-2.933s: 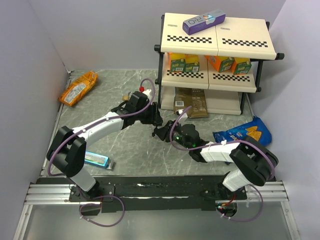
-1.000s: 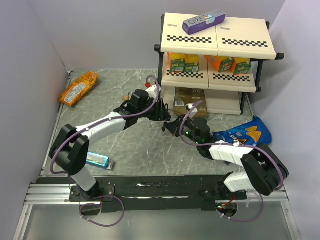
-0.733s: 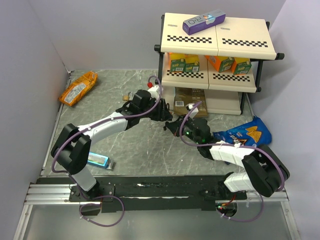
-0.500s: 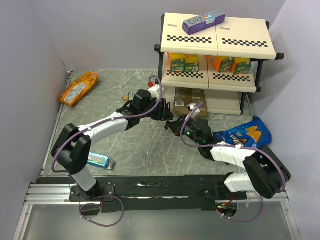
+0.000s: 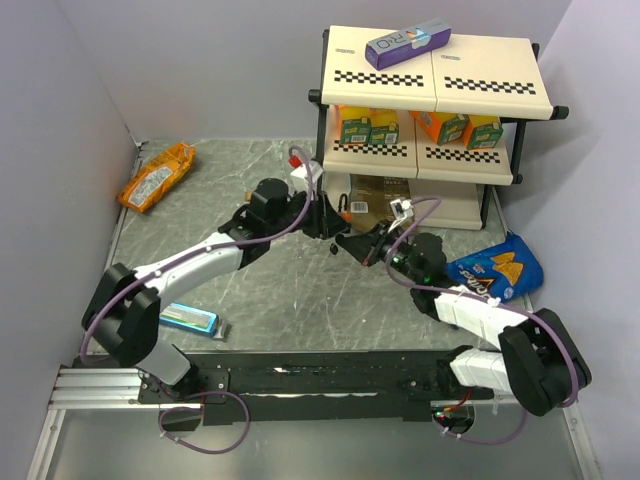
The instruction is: Unlock with the key
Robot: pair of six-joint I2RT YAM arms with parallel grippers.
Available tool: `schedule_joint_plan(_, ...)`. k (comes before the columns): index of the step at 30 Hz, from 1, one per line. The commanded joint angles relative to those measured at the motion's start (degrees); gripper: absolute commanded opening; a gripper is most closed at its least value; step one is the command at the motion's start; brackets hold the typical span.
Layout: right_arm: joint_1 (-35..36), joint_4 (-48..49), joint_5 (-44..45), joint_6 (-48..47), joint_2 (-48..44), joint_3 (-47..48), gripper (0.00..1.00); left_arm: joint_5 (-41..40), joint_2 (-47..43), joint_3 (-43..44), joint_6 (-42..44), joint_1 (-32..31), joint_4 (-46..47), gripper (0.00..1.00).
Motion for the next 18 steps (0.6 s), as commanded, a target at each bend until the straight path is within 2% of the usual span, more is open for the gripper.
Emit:
schedule_joint_plan(1, -5.1, 16.5, 0.3, 6.8, -3.0, 2.6, 0.0, 18.9, -4.9, -3.2, -0.5, -3.6, -1.5, 0.01)
schedule_joint_plan(18, -11.9, 23.7, -15.7, 18.2, -2.8, 5.9, 0.0, 36.4, -10.2, -4.6, 4.5, -6.4, 4.2, 0.01)
